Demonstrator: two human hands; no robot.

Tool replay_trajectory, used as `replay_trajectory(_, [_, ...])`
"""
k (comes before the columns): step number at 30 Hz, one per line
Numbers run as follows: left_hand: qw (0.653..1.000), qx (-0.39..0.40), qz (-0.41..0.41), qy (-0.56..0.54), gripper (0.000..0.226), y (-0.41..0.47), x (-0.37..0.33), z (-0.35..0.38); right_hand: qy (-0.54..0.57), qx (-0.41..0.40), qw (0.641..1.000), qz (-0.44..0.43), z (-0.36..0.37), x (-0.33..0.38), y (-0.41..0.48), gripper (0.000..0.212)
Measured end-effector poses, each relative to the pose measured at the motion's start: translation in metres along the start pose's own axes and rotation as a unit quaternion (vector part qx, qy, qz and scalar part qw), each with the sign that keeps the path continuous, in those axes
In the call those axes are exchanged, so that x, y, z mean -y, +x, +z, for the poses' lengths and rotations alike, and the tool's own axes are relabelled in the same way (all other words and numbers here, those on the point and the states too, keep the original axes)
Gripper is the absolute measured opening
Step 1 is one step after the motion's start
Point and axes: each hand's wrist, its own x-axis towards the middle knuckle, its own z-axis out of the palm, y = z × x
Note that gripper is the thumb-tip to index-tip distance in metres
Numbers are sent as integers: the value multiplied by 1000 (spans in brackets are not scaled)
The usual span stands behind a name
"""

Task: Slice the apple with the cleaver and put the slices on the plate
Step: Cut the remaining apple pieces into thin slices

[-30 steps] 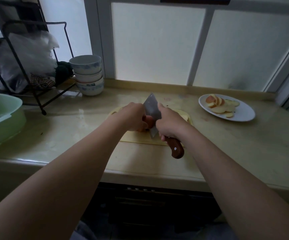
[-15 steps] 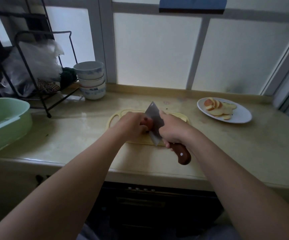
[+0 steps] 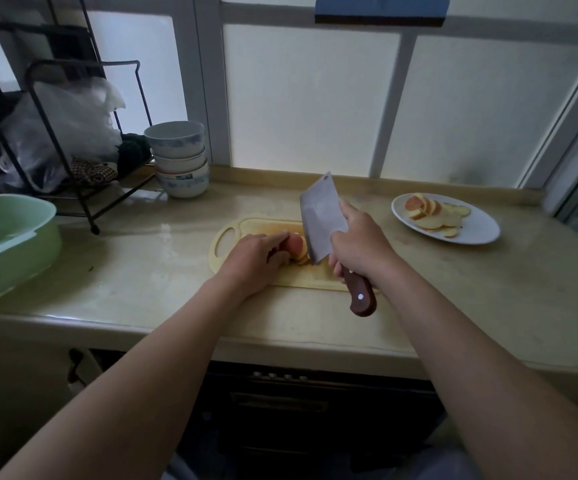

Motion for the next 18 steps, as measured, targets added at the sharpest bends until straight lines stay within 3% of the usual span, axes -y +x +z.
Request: replay_trajectory(18, [1000, -20, 3, -9, 41, 0, 0, 2, 0, 17, 1000, 6, 3, 1, -7, 92])
